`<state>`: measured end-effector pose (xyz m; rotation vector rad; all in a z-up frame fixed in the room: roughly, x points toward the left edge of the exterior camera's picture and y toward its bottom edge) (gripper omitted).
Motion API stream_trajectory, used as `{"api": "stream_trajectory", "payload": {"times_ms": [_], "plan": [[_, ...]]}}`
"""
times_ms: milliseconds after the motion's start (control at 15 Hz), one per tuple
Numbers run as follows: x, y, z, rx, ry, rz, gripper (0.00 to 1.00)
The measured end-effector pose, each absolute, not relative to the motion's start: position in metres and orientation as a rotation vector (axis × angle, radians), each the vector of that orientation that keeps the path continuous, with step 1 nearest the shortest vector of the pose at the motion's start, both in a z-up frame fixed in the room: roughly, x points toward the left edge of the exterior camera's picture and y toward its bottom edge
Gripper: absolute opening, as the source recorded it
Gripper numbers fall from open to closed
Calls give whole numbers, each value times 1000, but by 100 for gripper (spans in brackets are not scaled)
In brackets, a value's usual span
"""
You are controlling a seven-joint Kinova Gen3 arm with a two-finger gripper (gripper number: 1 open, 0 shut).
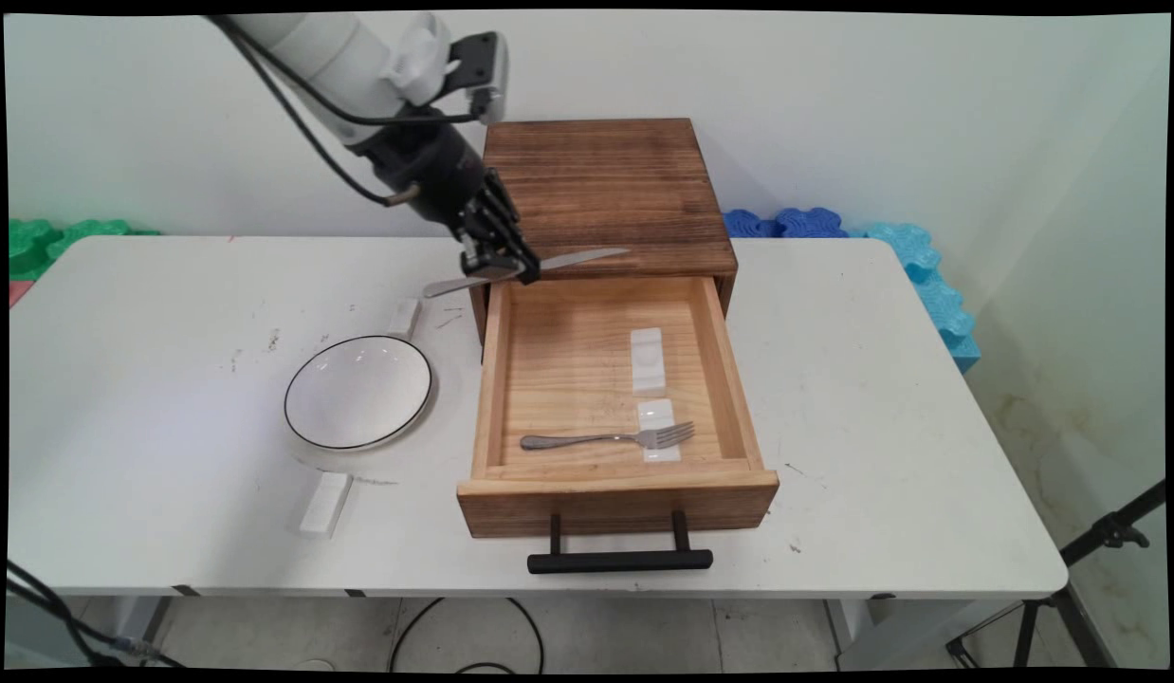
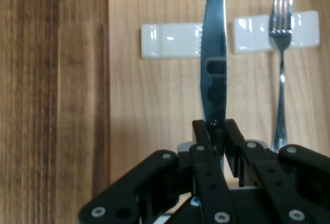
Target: Place the picked object into the drawer
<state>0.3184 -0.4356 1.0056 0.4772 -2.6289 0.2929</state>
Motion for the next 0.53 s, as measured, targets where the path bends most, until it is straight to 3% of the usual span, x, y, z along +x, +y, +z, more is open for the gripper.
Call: {"api": "stream_trajectory", "payload": {"times_ms": [533], "plan": [[283,-462,982,492,-2639,315,0]]}}
